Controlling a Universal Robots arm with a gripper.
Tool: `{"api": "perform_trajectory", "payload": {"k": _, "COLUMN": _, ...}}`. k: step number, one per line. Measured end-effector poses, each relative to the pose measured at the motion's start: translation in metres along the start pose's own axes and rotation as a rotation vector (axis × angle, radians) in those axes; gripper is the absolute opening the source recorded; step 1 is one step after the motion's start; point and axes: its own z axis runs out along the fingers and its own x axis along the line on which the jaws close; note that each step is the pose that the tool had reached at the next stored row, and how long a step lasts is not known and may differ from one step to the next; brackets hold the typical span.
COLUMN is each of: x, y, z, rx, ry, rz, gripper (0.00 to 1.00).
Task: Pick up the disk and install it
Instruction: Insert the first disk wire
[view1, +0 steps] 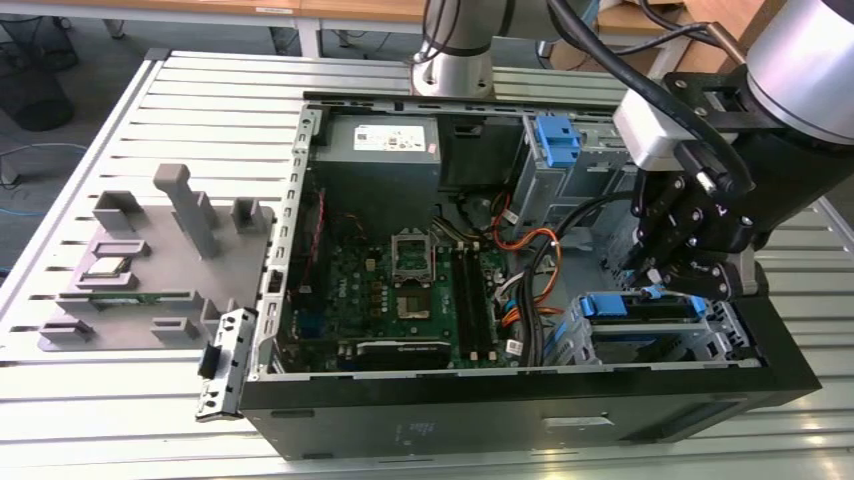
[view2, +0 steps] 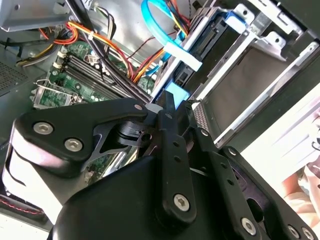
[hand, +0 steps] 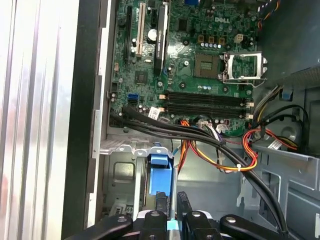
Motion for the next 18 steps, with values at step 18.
{"api": "perform_trajectory", "payload": {"k": 18, "x": 0.0, "y": -0.0079, "z": -0.005, "rx": 0.0001, "ry": 0.0003, "rz": 0.001, "gripper": 0.23}}
